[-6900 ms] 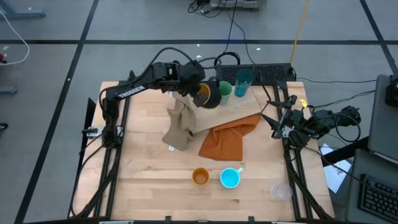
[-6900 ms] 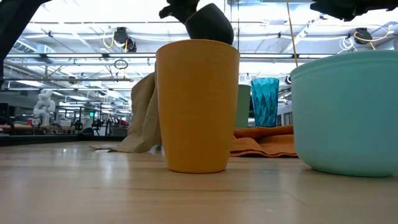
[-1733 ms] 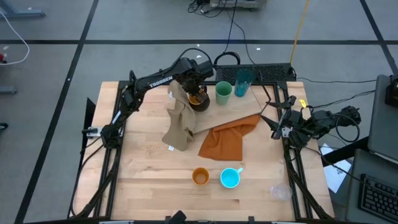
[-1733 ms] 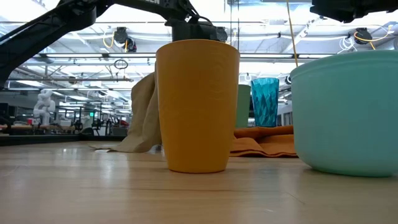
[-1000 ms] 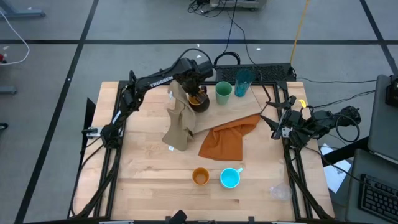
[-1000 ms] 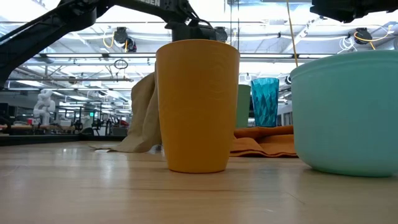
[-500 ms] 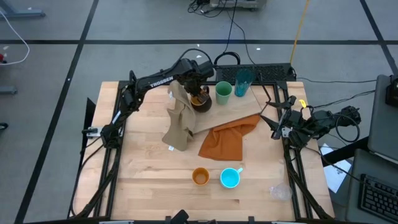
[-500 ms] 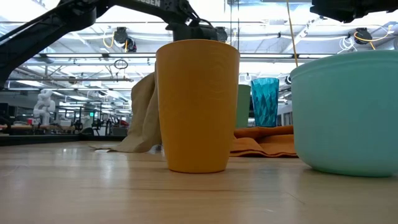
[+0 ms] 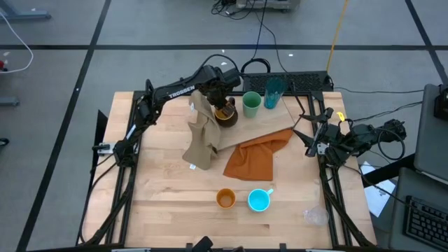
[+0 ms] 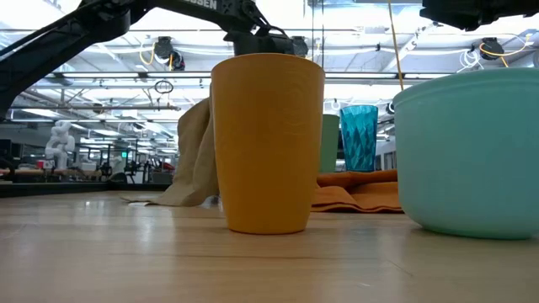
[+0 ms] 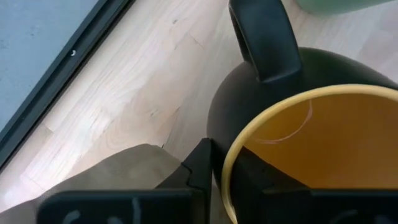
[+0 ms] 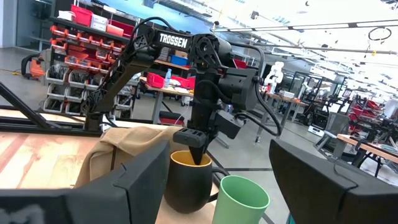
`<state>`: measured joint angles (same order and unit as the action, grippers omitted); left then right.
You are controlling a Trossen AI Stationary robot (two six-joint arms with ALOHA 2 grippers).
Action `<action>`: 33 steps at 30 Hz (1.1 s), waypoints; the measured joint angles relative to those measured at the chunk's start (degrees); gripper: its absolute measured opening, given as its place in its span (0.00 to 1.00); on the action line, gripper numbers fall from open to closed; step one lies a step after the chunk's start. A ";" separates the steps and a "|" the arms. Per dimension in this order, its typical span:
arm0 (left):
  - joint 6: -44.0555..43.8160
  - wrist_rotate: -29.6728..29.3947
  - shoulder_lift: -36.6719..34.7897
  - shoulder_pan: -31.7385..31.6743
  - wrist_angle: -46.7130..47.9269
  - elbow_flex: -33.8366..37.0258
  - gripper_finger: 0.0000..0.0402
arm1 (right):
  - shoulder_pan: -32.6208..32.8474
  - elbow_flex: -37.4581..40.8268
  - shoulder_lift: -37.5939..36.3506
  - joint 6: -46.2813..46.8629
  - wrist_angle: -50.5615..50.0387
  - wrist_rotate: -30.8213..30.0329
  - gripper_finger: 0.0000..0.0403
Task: Stack small to large cups/mugs on shelf
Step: Put the black mug on the shelf
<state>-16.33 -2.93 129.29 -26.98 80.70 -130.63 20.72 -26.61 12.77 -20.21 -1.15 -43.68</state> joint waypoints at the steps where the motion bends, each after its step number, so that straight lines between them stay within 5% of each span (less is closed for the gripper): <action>1: 0.07 0.03 0.00 0.01 -0.02 0.00 0.10 | 0.01 0.00 0.01 0.00 0.00 0.02 0.66; 24: 0.21 1.27 -0.02 0.00 -1.05 -0.07 0.35 | -0.01 0.00 0.01 -0.02 -0.45 0.00 0.66; 33: 1.28 1.70 -0.09 0.00 -0.70 -0.08 0.37 | 0.01 0.00 -0.01 -0.05 -0.46 0.00 0.66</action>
<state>-15.05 -1.23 129.21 -26.98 80.00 -130.71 20.73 -26.61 12.75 -20.25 -1.61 -43.68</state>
